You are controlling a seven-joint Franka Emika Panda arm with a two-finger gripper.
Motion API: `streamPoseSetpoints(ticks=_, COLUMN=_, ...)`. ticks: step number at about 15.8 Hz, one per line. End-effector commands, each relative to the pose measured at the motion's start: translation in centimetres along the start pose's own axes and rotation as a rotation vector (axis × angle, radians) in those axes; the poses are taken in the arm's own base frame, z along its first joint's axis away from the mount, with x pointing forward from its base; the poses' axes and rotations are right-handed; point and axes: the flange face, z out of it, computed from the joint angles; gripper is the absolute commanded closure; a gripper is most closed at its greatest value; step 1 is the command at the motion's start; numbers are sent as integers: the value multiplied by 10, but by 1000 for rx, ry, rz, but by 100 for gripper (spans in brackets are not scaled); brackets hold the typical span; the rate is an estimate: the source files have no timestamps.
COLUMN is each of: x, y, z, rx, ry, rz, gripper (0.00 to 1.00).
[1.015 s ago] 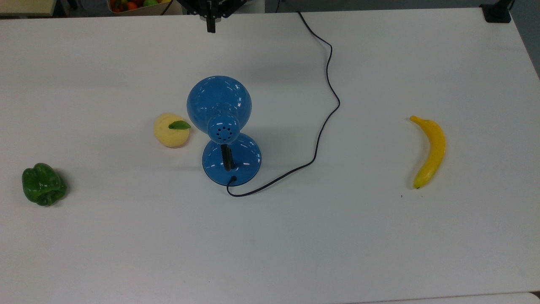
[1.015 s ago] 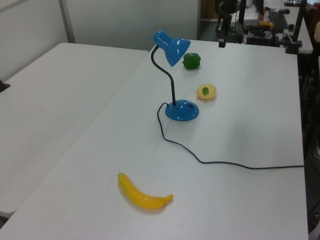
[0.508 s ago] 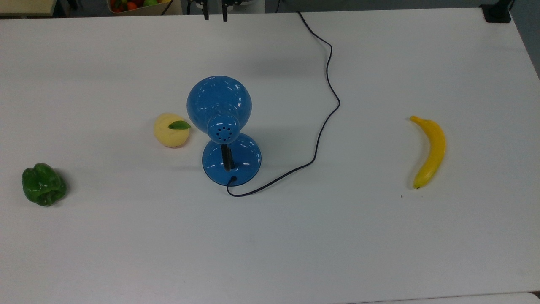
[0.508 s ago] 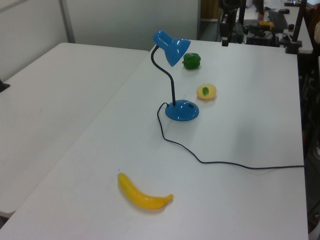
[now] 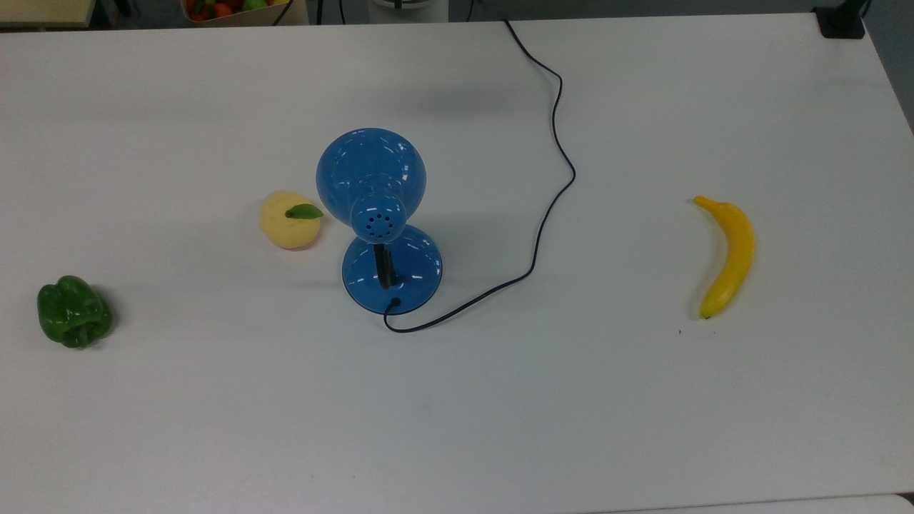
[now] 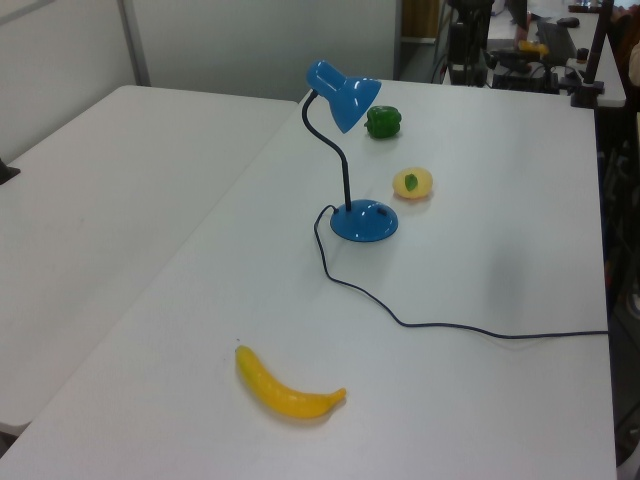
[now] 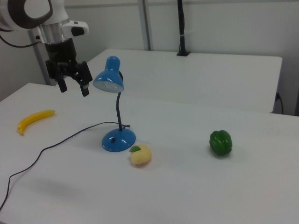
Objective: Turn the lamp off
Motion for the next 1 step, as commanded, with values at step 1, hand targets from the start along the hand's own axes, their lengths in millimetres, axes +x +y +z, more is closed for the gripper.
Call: streamPoseSetpoints(ticks=1, x=-5, y=3, z=-3, rx=-2, ry=-12, rz=5, gripper=0)
